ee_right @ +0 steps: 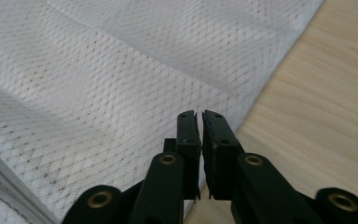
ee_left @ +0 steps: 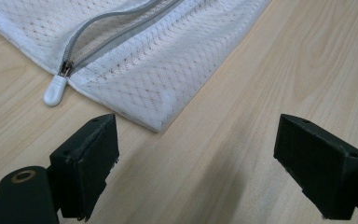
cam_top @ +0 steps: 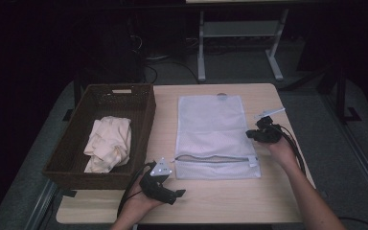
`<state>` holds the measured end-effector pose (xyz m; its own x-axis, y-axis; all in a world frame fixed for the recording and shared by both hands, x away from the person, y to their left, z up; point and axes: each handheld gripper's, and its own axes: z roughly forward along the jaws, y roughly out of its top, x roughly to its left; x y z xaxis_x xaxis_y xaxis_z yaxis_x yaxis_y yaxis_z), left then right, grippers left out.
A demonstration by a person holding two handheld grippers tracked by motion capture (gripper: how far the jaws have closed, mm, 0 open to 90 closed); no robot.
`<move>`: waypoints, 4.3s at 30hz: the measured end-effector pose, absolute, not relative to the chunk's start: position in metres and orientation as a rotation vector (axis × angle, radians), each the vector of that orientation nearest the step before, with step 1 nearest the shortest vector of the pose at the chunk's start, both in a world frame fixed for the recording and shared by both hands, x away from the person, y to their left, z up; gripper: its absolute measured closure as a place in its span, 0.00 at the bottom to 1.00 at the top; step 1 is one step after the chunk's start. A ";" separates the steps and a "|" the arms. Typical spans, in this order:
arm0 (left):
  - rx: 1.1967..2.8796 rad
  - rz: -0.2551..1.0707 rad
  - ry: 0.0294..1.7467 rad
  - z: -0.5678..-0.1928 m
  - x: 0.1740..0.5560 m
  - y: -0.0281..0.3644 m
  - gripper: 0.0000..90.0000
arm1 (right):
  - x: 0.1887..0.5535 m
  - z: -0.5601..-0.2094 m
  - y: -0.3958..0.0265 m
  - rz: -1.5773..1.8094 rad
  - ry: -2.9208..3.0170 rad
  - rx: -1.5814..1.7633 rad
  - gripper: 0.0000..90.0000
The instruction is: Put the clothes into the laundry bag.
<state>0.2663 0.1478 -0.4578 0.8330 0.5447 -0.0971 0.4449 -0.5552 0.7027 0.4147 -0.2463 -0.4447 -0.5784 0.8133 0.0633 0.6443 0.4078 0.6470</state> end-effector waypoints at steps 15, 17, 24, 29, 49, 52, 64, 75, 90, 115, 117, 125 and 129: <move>2.256 0.168 0.719 -0.459 0.266 0.147 0.15 | 0.422 -0.460 -0.242 0.859 2.459 1.285 0.99; 2.255 0.168 0.720 -0.459 0.266 0.147 0.15 | 0.422 -0.462 -0.241 0.849 2.465 1.279 0.99; 2.254 0.168 0.719 -0.459 0.266 0.148 0.15 | 0.422 -0.461 -0.243 0.837 2.468 1.281 1.00; 2.253 0.167 0.719 -0.459 0.265 0.147 0.15 | 0.422 -0.461 -0.248 0.821 2.466 1.291 0.99; 2.254 0.170 0.721 -0.459 0.265 0.148 0.15 | 0.422 -0.459 -0.276 0.770 2.428 1.362 0.99; 2.254 0.170 0.721 -0.459 0.266 0.148 0.15 | 0.421 -0.459 -0.281 0.758 2.420 1.371 0.99; 2.254 0.171 0.721 -0.459 0.266 0.148 0.15 | 0.419 -0.458 -0.296 0.732 2.385 1.415 0.99; 2.253 0.173 0.721 -0.459 0.265 0.148 0.15 | 0.417 -0.458 -0.311 0.712 2.356 1.464 0.99; 2.253 0.174 0.723 -0.459 0.265 0.148 0.15 | 0.415 -0.457 -0.327 0.680 2.328 1.505 0.99; 2.254 0.169 0.722 -0.459 0.265 0.147 0.15 | 0.407 -0.457 -0.373 0.680 2.208 1.641 0.99; 2.255 0.168 0.722 -0.459 0.265 0.147 0.15 | 0.406 -0.457 -0.377 0.679 2.201 1.654 0.99; 2.254 0.164 0.723 -0.460 0.265 0.146 0.15 | 0.404 -0.455 -0.377 0.679 2.200 1.640 0.99; 2.254 0.163 0.724 -0.460 0.266 0.146 0.15 | 0.405 -0.456 -0.370 0.685 2.227 1.608 0.99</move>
